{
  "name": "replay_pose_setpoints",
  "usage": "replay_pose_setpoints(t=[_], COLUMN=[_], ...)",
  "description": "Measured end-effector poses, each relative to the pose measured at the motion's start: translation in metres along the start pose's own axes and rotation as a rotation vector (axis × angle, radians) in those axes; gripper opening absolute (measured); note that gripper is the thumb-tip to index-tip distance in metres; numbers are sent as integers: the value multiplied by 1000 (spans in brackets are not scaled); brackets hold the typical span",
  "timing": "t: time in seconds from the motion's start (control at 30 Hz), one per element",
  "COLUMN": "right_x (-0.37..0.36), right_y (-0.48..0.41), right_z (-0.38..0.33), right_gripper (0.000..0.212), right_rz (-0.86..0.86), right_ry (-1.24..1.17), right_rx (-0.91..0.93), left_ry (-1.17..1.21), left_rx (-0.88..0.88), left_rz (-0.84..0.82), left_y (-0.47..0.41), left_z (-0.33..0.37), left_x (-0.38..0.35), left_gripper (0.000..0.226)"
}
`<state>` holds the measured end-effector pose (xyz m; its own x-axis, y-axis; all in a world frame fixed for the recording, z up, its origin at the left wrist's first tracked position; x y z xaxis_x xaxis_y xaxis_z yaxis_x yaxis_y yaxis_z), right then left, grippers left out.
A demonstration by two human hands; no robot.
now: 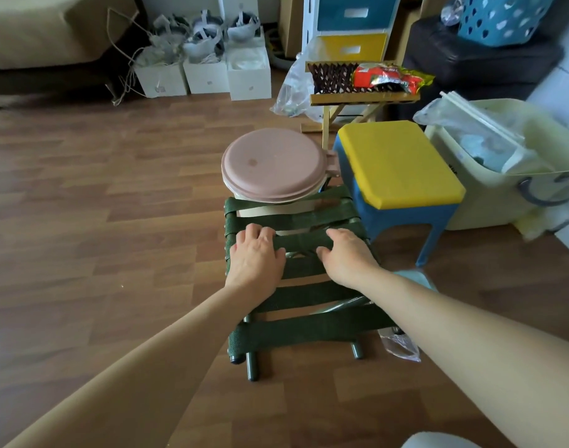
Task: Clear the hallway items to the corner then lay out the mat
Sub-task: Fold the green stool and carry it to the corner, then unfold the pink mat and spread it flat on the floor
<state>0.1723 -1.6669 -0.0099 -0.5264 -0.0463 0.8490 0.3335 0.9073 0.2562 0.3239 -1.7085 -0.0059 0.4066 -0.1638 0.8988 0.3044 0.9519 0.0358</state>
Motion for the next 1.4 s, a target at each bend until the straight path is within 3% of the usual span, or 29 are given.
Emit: replay_pose_setpoints(t=[0.23,0.73,0.97,1.1,1.27,1.4], right_x=[64,355,484,539,579,592], right_y=[31,148,204,255,340,418], right_z=[-24,-126,-152,-152,-132,-112], right_gripper=[57,49,45,37,32,26], right_rz=[-197,-156,26,241,533,774], right_ry=[-11,-331,-464,-625,-803,-916], right_rx=[-7,-117,-136,-199,-308,-410], left_ry=[38,54,211,258,422,541], left_rx=[15,-65,-172,-308,-446,-608], left_rz=[-87,-142,-174,-227,-400,-436], left_y=[12,46,68,79,111,162], left_z=[45,240,329,372,434,485], left_x=[70,353,451,486,506,517], left_gripper=[34,31,27,34,31,23])
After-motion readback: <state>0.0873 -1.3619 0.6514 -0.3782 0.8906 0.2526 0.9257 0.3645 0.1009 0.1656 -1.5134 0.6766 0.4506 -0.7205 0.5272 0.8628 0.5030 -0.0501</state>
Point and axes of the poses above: each hand's wrist, its own y-axis away from the middle knuckle, its own x-axis out of the back of the hand, z = x × y, the point moved 6 cm from there along -y, towards the middle knuckle, and after that the axes turned 1 degree about x, right-handed, at the moved point
